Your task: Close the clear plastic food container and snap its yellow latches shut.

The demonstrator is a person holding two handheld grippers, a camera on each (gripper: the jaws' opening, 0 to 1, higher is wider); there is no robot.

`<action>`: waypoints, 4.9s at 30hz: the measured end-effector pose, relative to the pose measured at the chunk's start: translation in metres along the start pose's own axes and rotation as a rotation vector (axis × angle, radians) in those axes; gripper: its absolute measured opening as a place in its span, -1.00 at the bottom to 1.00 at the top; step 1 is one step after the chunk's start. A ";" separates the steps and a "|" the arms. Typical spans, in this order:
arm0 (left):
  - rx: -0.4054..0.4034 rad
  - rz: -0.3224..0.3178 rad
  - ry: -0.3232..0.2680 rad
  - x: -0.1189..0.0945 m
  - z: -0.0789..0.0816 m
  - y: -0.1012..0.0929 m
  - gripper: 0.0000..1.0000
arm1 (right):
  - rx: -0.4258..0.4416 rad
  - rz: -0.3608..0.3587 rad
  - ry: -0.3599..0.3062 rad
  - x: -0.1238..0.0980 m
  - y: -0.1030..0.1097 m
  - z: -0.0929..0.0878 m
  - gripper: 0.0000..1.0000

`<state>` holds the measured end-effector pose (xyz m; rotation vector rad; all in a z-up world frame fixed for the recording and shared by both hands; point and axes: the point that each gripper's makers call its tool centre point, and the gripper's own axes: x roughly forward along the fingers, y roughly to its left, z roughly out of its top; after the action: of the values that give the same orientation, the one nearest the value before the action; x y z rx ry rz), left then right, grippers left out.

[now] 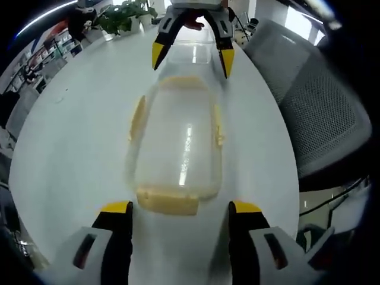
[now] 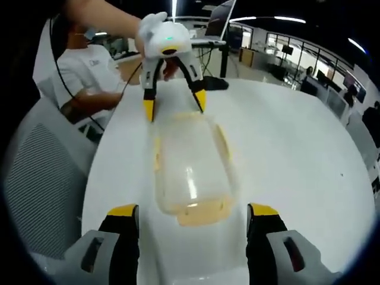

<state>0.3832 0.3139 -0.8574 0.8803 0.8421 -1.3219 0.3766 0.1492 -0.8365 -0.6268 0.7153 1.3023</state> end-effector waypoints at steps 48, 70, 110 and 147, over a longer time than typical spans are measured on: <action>0.060 -0.074 0.063 0.002 0.000 0.002 -0.07 | -0.092 0.057 0.145 0.017 -0.001 -0.014 0.05; 0.045 -0.063 0.106 0.002 0.001 0.000 -0.23 | -0.107 0.080 0.185 0.017 0.002 -0.016 -0.20; 0.003 -0.052 0.103 0.003 0.001 0.000 -0.28 | -0.100 0.084 0.211 0.017 0.000 -0.016 -0.26; -0.017 -0.090 0.082 -0.015 0.011 -0.004 -0.28 | -0.078 0.107 0.215 0.001 0.001 -0.008 -0.26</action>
<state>0.3779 0.3106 -0.8390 0.8966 0.9659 -1.3620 0.3744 0.1441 -0.8423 -0.8096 0.8872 1.3796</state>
